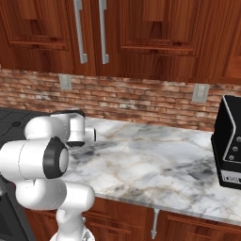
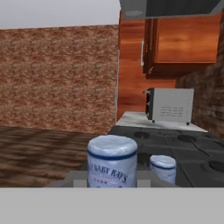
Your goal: Take 2 condiments from the cabinet and move them on the counter near the stove.Make sure the condiments are lined up with each other, next to each other.
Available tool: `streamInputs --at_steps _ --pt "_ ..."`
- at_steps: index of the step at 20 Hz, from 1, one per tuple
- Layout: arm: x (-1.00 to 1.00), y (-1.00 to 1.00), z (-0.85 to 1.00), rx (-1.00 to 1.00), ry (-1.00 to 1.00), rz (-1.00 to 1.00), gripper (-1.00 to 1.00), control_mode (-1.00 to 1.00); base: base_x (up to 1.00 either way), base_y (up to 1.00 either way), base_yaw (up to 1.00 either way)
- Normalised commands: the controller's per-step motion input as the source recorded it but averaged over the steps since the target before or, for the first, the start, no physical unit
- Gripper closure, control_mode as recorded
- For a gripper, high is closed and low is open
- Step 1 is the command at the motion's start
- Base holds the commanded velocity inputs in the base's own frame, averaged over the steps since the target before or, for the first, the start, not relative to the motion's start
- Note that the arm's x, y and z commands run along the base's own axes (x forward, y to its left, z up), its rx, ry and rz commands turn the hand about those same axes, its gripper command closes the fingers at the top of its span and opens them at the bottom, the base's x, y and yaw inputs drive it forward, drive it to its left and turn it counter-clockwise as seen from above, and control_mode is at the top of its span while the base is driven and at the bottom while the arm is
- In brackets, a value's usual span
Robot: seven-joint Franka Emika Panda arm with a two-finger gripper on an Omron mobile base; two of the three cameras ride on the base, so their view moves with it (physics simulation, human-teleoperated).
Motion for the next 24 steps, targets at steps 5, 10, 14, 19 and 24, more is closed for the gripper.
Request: streamInputs --at_steps 5,10,14,19,24 --pt "0.0 0.0 -0.07 0.03 0.0 0.0 1.0 -1.0 0.0 0.0 0.0" --pt "0.0 0.0 -0.04 0.07 0.0 0.0 1.0 -1.0 0.0 0.0 0.0" --pt "0.0 0.0 -0.04 0.06 0.0 0.0 1.0 -1.0 0.0 0.0 0.0" --pt "0.0 0.0 -0.12 0.01 0.01 0.0 1.0 -1.0 0.0 0.0 0.0" --pt "0.0 0.05 -0.15 0.0 0.02 0.0 1.0 -1.0 0.0 0.0 0.0"
